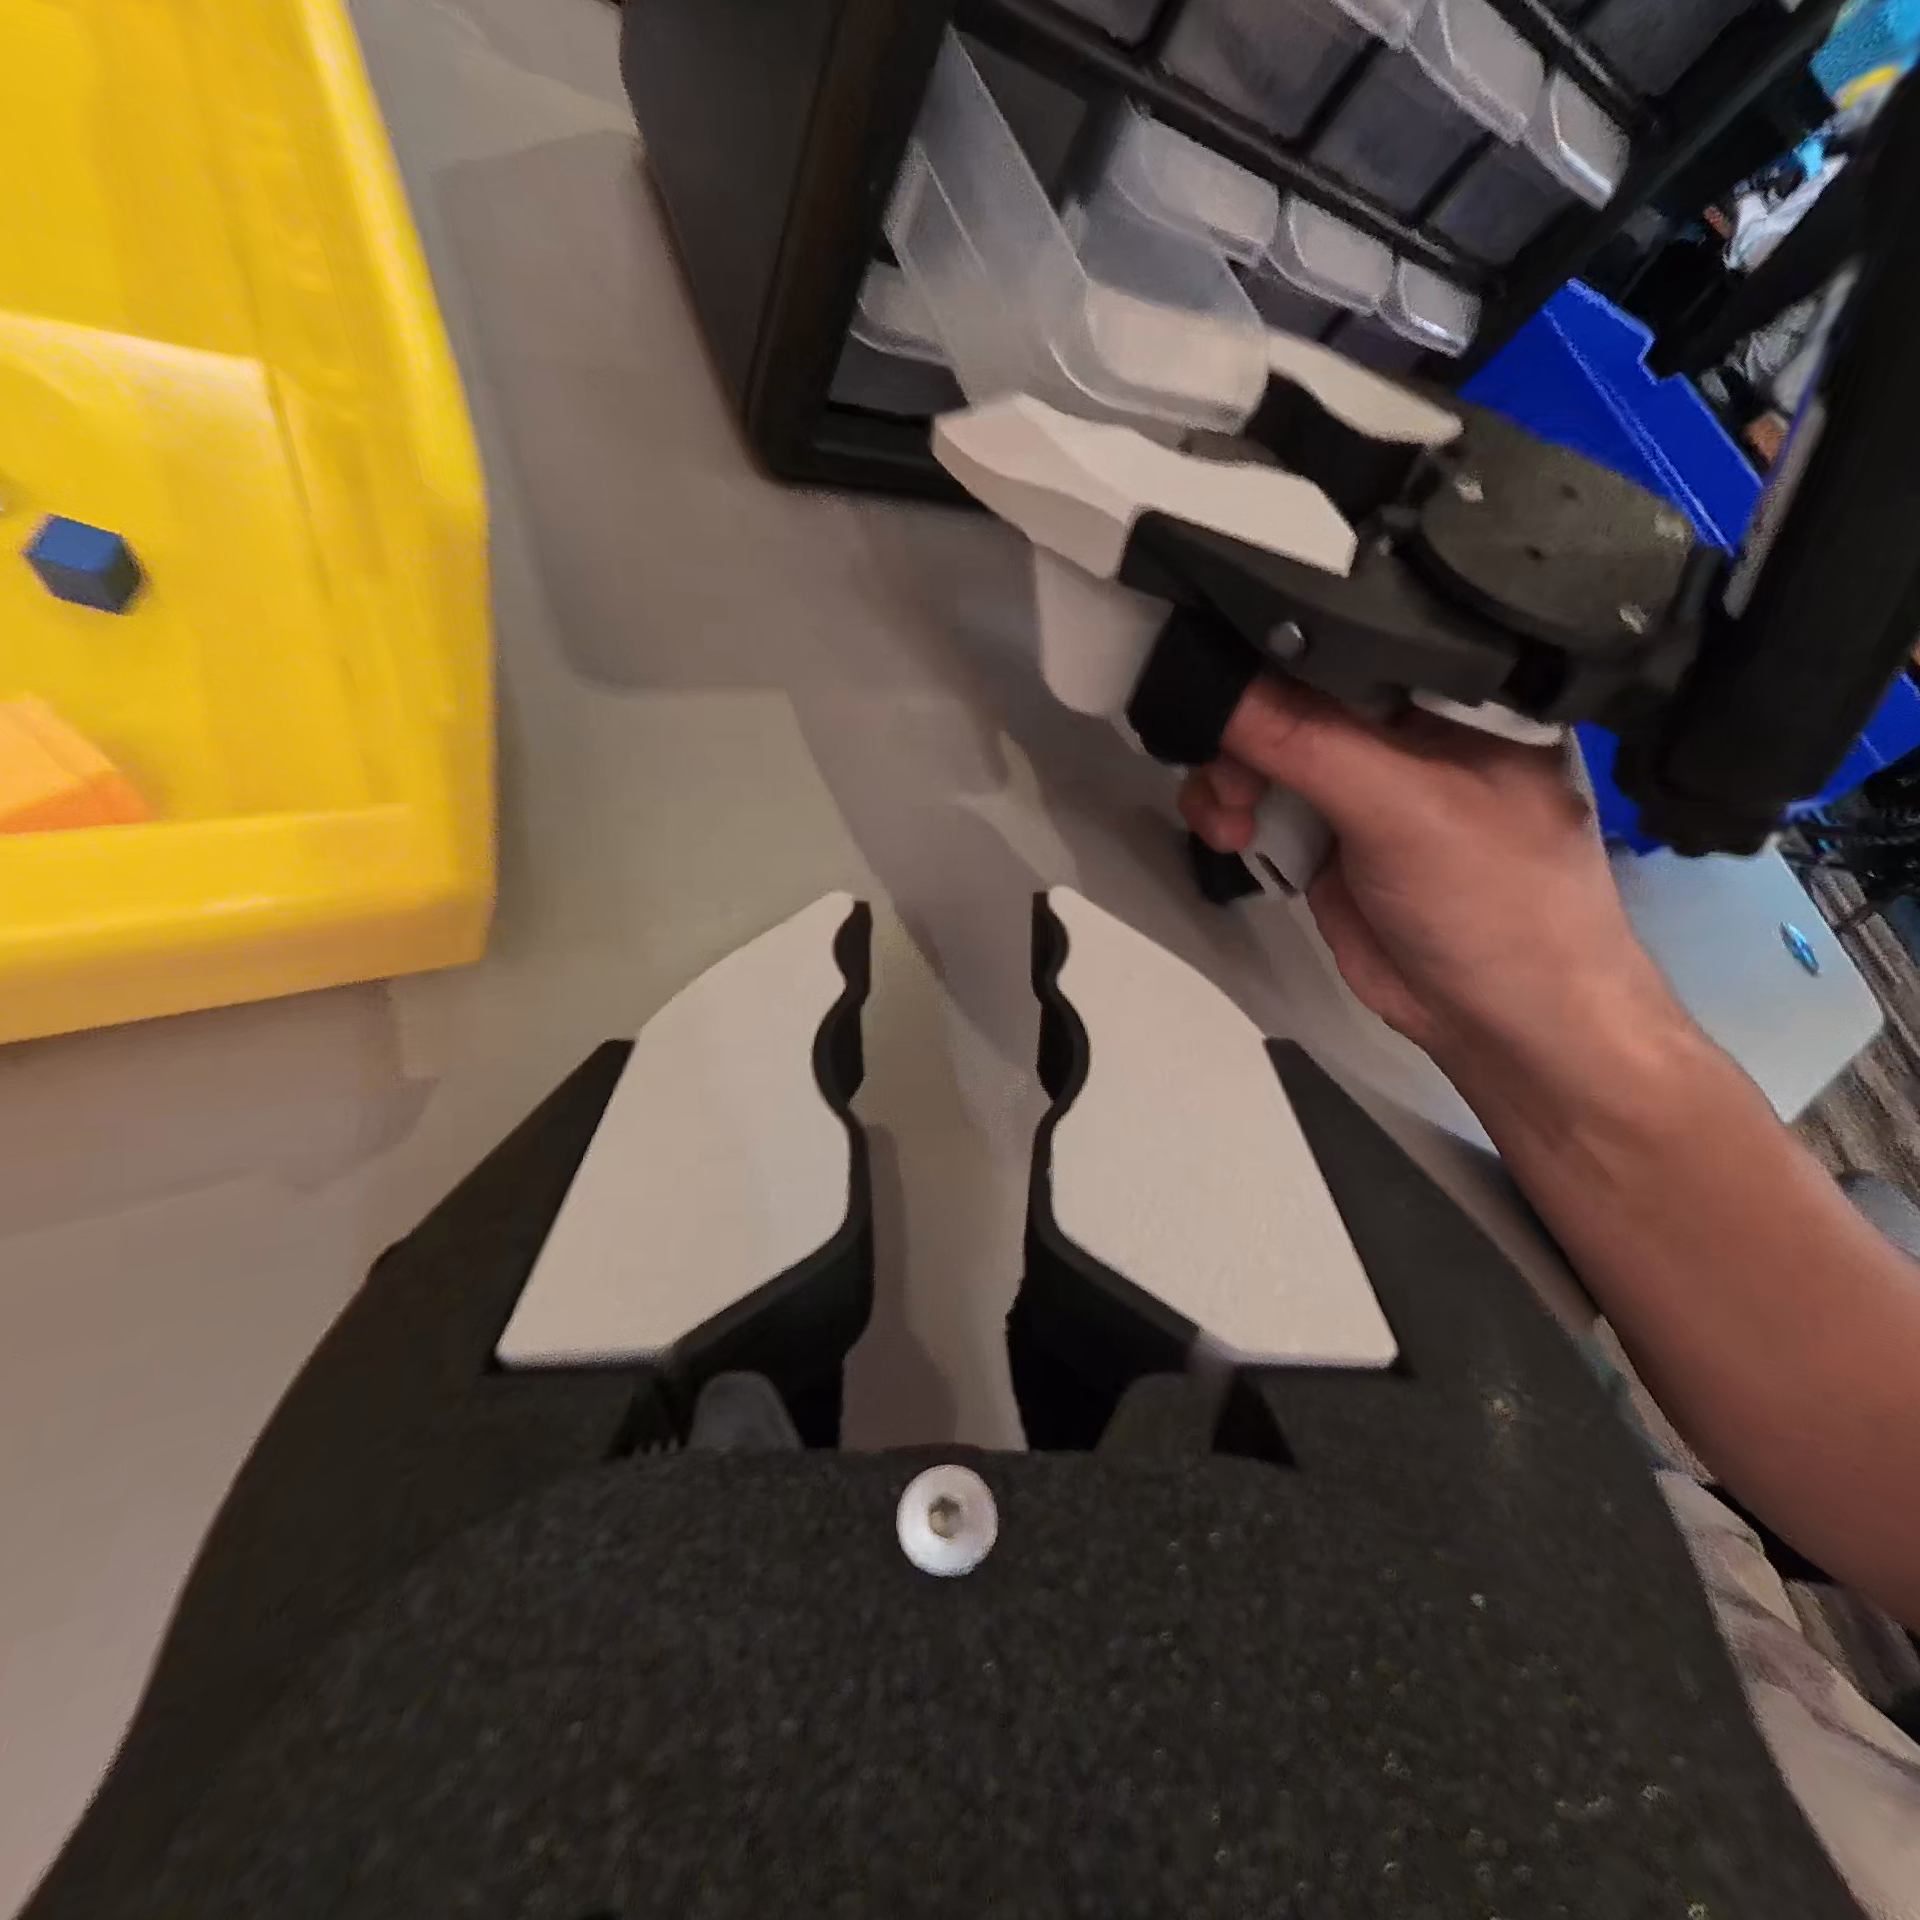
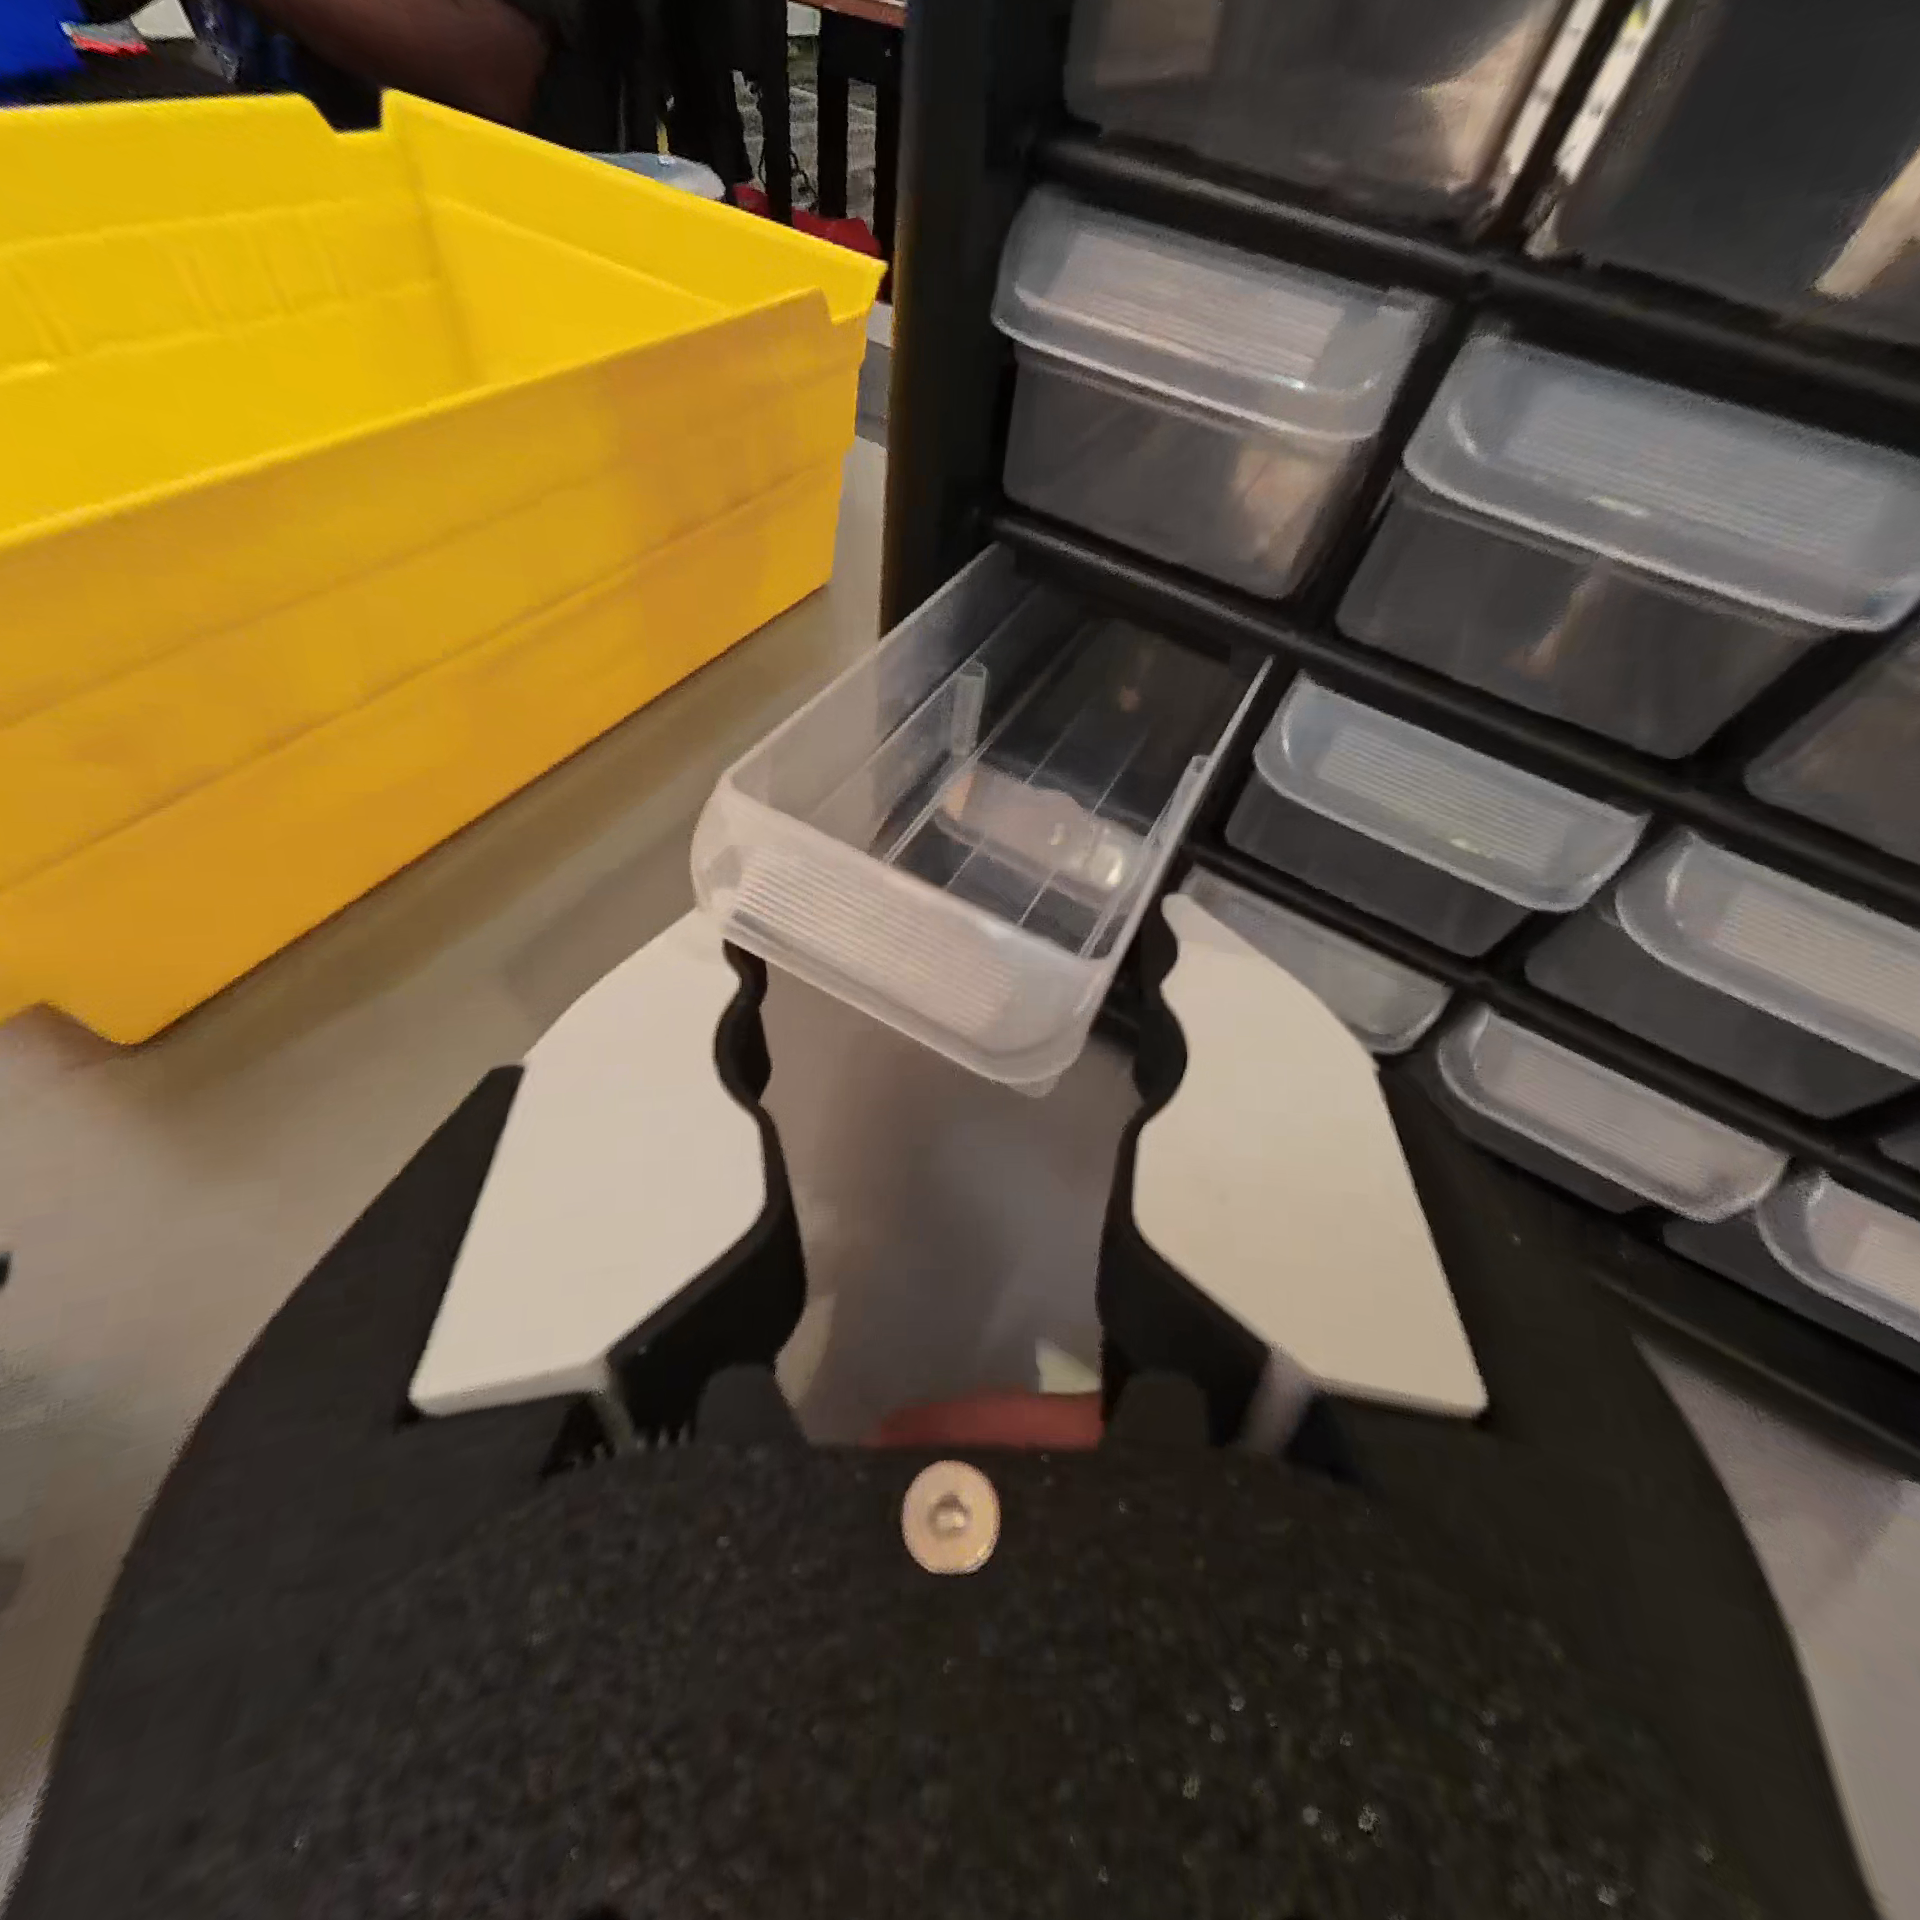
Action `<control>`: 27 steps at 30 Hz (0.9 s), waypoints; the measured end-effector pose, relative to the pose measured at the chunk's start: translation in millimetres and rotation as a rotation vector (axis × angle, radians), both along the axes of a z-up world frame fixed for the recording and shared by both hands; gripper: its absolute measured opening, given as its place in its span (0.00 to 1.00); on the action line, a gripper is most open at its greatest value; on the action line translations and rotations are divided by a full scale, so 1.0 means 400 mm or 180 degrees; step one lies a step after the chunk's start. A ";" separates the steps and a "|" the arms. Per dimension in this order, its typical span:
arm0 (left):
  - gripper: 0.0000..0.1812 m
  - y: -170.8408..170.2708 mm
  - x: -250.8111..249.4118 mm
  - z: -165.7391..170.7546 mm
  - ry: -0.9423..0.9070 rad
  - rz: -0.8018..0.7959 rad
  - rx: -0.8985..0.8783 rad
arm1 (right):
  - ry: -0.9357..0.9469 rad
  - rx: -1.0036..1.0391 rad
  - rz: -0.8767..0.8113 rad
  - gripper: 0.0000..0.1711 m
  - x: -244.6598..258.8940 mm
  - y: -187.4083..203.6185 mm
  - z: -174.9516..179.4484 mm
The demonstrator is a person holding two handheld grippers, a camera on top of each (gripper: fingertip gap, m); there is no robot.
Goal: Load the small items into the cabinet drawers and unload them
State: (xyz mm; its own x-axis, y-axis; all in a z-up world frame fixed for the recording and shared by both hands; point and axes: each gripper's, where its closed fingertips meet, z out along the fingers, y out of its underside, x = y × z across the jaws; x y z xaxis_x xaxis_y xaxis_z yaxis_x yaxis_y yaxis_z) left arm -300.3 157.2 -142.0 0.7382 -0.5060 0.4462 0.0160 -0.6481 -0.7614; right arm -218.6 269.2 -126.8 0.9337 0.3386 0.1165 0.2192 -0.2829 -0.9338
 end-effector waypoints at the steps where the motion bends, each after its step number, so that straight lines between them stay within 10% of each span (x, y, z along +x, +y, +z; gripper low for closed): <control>1: 0.17 0.006 -0.010 0.008 -0.0015 0.0045 0.0033 | 0.0043 -0.0016 0.0004 0.40 -0.001 -0.011 -0.001; 15: 0.22 0.076 -0.186 0.203 -0.0050 0.0316 0.0376 | 0.0175 -0.0102 0.0038 0.40 -0.004 -0.044 0.004; 22: 0.18 0.280 -0.316 0.113 0.1860 -0.0055 -0.0128 | 0.0124 -0.0093 0.0050 0.40 -0.003 -0.043 0.001; 27: 0.24 0.337 -0.282 -0.019 0.1905 -0.0238 -0.1078 | 0.0107 -0.0097 0.0054 0.40 -0.002 -0.043 0.001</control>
State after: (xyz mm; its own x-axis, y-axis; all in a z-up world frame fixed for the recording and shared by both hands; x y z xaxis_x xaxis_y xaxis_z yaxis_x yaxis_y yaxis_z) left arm -413.0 292.1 -149.8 0.8752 -0.4698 0.1151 -0.3980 -0.8346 -0.3808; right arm -219.5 252.1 -126.4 0.9310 0.3573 0.0746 0.1929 -0.3079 -0.9316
